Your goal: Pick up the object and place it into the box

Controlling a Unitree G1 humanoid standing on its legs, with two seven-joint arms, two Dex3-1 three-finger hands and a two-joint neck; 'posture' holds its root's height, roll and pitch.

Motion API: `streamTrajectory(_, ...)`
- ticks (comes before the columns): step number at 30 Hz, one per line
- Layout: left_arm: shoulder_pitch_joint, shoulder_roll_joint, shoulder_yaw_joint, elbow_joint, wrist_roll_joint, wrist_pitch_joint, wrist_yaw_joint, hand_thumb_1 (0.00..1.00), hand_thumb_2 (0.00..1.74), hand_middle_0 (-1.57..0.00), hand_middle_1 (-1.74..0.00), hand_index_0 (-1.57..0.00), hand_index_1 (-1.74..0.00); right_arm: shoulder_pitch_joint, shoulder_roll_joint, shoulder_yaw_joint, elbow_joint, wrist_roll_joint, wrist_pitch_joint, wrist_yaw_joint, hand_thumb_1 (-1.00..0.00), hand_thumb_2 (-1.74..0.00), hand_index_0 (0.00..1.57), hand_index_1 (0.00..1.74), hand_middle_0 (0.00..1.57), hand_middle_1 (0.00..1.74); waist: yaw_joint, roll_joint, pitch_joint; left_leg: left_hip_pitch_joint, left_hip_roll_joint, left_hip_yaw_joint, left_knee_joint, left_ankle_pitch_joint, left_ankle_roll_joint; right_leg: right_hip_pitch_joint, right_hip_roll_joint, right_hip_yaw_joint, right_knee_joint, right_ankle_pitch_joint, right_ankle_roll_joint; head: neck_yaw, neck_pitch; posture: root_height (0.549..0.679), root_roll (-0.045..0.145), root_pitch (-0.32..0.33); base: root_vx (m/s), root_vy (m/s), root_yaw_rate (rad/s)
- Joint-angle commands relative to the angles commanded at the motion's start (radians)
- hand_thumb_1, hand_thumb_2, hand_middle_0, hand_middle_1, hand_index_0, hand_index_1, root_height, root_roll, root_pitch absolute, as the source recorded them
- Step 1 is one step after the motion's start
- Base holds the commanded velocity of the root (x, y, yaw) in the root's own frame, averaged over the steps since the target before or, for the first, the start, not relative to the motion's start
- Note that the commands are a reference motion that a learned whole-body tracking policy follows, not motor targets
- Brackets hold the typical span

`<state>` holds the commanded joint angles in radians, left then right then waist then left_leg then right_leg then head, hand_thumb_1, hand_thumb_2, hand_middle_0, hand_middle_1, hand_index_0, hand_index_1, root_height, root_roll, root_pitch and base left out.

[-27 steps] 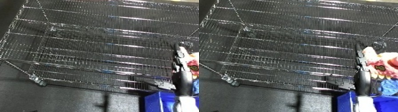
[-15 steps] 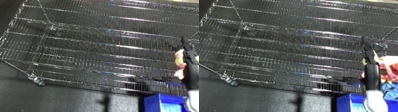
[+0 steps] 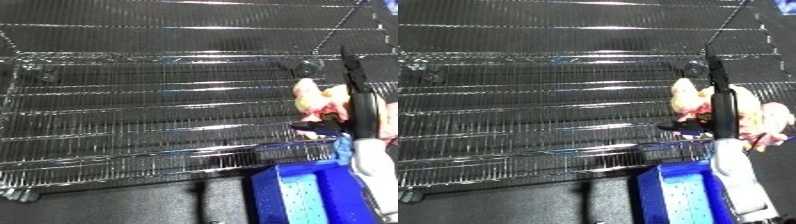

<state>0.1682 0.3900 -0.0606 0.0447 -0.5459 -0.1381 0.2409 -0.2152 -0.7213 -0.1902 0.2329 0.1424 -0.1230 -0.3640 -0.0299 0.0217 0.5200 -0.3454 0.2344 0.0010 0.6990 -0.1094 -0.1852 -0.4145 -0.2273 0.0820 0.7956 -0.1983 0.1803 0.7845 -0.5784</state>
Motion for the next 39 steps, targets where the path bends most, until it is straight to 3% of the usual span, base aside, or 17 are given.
streamTrajectory(7,-0.002,0.014,-0.035,0.004,-0.015,-0.008,-0.007,1.00,1.74,-1.57,-1.74,-1.57,-1.74,-0.039,-0.067,0.023,0.108,-0.013,0.023,0.004,0.00,0.00,0.00,0.00,0.00,0.00,-0.005,0.024,0.000,0.004,0.004,0.008,-0.006,-0.001,-0.0039,-0.009,-0.0015,0.007,0.002,-0.001,0.0011,0.167,0.030,0.610,0.051,-0.168,0.016,-0.022,-0.053)
streamTrajectory(15,0.004,0.031,-0.070,0.030,-0.039,-0.026,-0.013,1.00,1.74,-1.57,-1.74,-1.57,-1.74,-0.195,-0.192,0.127,0.339,-0.034,0.048,0.021,0.00,0.00,0.00,0.00,0.00,0.00,-0.009,0.049,0.000,0.007,0.009,0.019,-0.004,-0.004,-0.0080,-0.019,-0.0005,0.015,0.004,0.001,0.0003,0.348,0.058,0.611,0.057,-0.160,0.016,-0.024,-0.072)
streamTrajectory(23,0.028,0.051,-0.083,0.041,-0.059,-0.033,-0.031,1.00,1.74,-1.57,-1.74,-1.57,-1.74,-0.380,-0.318,0.301,0.596,-0.117,0.087,0.091,0.00,0.00,0.00,0.00,0.00,0.00,-0.011,0.075,0.000,-0.005,0.010,0.026,-0.003,0.000,-0.0151,-0.042,-0.0038,0.022,0.015,0.000,-0.0021,0.430,0.093,0.611,0.066,-0.146,0.008,-0.018,-0.037)
streamTrajectory(31,0.047,0.053,-0.104,0.046,-0.073,-0.035,-0.046,1.00,1.74,-1.57,-1.74,-1.57,-1.74,-0.504,-0.368,0.429,0.743,-0.164,0.107,0.150,0.00,0.00,0.00,0.00,0.00,0.00,-0.017,0.102,0.000,-0.026,0.003,0.032,0.004,0.005,-0.0186,-0.078,-0.0080,0.031,0.034,0.001,-0.0055,0.455,0.111,0.609,0.078,-0.131,0.003,-0.012,-0.036)
streamTrajectory(39,0.054,0.059,-0.126,0.037,-0.070,-0.031,-0.067,1.00,1.74,-1.57,-1.74,-1.57,-1.74,-0.628,-0.359,0.537,0.919,-0.218,0.141,0.189,0.00,0.00,0.00,0.00,0.00,0.00,-0.007,0.138,0.000,-0.049,-0.006,0.030,0.000,0.016,-0.0207,-0.101,-0.0145,0.034,0.039,-0.001,-0.0097,0.473,0.180,0.609,0.086,-0.115,-0.002,-0.018,0.002)
